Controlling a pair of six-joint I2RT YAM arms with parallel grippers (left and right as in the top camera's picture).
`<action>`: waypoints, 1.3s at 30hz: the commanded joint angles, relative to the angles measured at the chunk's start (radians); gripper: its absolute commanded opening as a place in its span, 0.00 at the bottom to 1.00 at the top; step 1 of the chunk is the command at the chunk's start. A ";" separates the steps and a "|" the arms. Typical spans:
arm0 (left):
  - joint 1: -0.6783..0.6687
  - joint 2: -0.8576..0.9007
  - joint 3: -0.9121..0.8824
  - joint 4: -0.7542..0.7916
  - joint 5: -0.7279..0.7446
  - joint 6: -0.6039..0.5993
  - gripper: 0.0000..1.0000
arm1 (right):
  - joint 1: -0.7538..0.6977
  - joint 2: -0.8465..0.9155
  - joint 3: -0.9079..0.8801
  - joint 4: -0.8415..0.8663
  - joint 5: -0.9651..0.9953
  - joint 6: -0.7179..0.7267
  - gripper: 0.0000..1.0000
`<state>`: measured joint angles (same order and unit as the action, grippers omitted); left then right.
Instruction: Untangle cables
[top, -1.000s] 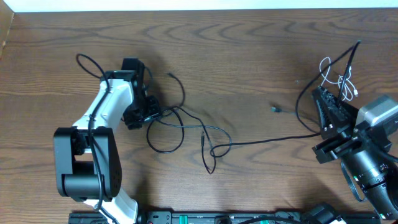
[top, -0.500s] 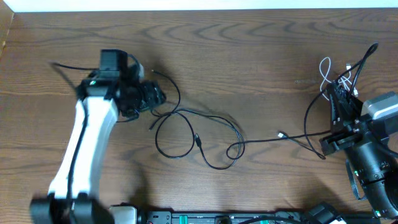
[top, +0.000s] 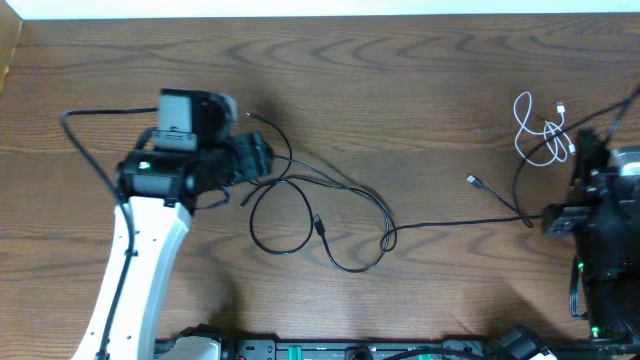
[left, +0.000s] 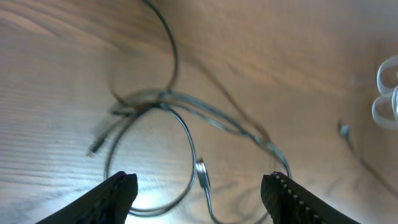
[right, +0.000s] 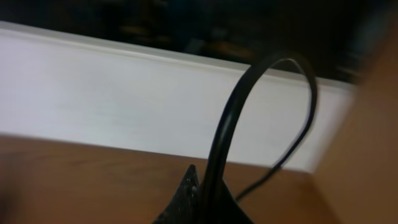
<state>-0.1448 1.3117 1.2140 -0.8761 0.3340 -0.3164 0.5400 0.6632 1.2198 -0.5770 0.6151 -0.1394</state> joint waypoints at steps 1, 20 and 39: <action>-0.093 0.026 -0.032 -0.006 -0.006 0.027 0.69 | 0.004 -0.005 0.005 0.001 0.346 0.030 0.01; -0.528 0.332 -0.032 0.021 -0.006 -0.148 0.61 | 0.004 -0.005 0.005 -0.050 0.438 0.049 0.01; -0.628 0.444 -0.032 0.267 -0.033 -0.375 0.61 | 0.004 -0.005 0.005 -0.082 0.478 0.049 0.01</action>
<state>-0.7670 1.7344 1.1866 -0.6239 0.3302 -0.6502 0.5400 0.6632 1.2198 -0.6582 1.0737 -0.1051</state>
